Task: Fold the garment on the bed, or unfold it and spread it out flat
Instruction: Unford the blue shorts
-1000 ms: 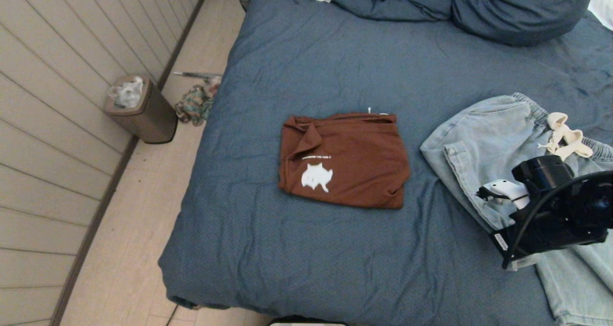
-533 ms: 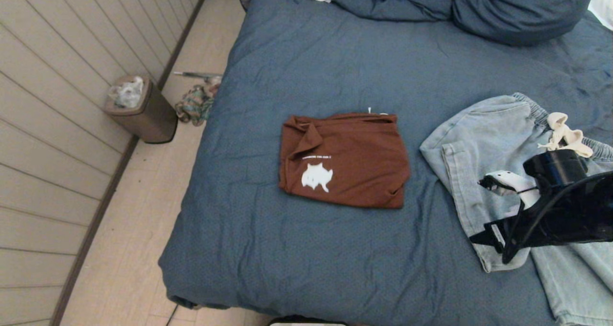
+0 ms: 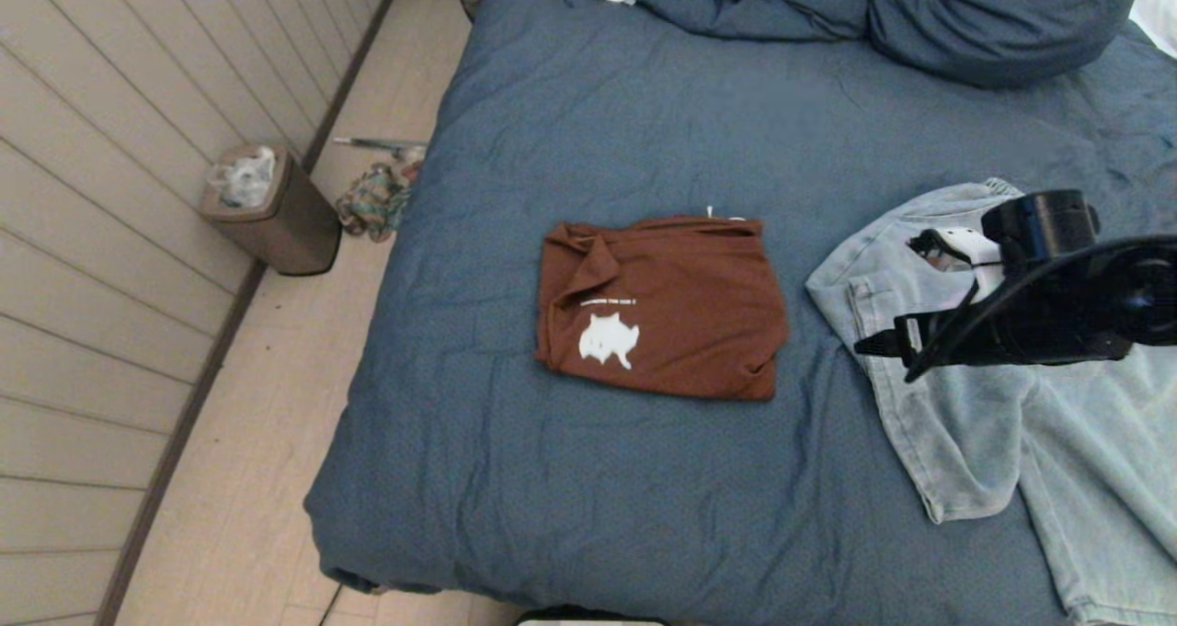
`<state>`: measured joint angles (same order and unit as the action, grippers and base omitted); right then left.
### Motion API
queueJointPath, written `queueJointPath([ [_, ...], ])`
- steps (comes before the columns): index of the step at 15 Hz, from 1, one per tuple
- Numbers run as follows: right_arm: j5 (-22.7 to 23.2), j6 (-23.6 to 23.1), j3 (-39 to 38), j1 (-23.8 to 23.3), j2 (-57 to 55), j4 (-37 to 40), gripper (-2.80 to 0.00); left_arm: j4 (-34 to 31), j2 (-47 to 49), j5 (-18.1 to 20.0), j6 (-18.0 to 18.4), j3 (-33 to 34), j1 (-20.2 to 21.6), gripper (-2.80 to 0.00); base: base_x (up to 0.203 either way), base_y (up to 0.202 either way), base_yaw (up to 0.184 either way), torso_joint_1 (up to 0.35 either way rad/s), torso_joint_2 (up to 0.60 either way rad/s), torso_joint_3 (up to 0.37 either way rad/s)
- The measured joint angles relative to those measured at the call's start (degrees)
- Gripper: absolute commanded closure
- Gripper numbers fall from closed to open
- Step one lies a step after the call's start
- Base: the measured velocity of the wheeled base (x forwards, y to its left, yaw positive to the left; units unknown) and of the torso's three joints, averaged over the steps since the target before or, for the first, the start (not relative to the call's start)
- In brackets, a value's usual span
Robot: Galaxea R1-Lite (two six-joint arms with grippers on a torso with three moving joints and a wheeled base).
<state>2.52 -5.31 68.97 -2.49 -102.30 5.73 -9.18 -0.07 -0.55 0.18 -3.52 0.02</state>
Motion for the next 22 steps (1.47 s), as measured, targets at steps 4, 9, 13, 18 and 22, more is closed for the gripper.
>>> queueJointPath([
  [4, -6.61, 0.82, 11.24, 2.84, -6.29, 0.17, 0.0, -0.02, 0.0, -0.02, -0.01, 0.0, 0.0, 0.0, 0.0, 0.0, 0.0, 0.0, 0.0, 0.0],
  [9, -11.96, 0.85, 17.55, 4.15, -8.89, 0.13, 0.0, 0.0, 0.0, 0.0, -0.01, 0.0, 0.0, 0.0, 0.0, 0.0, 0.0, 0.0, 0.0, 0.0],
  [13, -12.44, 0.85, 17.91, 4.27, -9.48, 0.16, 0.0, 0.0, 0.0, 0.02, 0.0, 0.0, 0.0, 0.0, 0.0, 0.0, 0.0, 0.0, 0.0, 0.0],
  [18, -13.26, -0.22, 17.19, 5.13, -9.75, 0.05, -2.8, 0.09, 0.0, 0.02, -0.02, 0.07, 0.0, 0.0, 0.0, 0.0, 0.0, 0.0, 0.0, 0.0],
  [22, -13.59, -0.2, 17.79, 5.16, -11.18, -0.26, -2.8, 0.01, 0.0, 0.0, 0.0, 0.02, -0.02, 0.0, 0.0, 0.0, 0.0, 0.0, 0.0, 0.0],
])
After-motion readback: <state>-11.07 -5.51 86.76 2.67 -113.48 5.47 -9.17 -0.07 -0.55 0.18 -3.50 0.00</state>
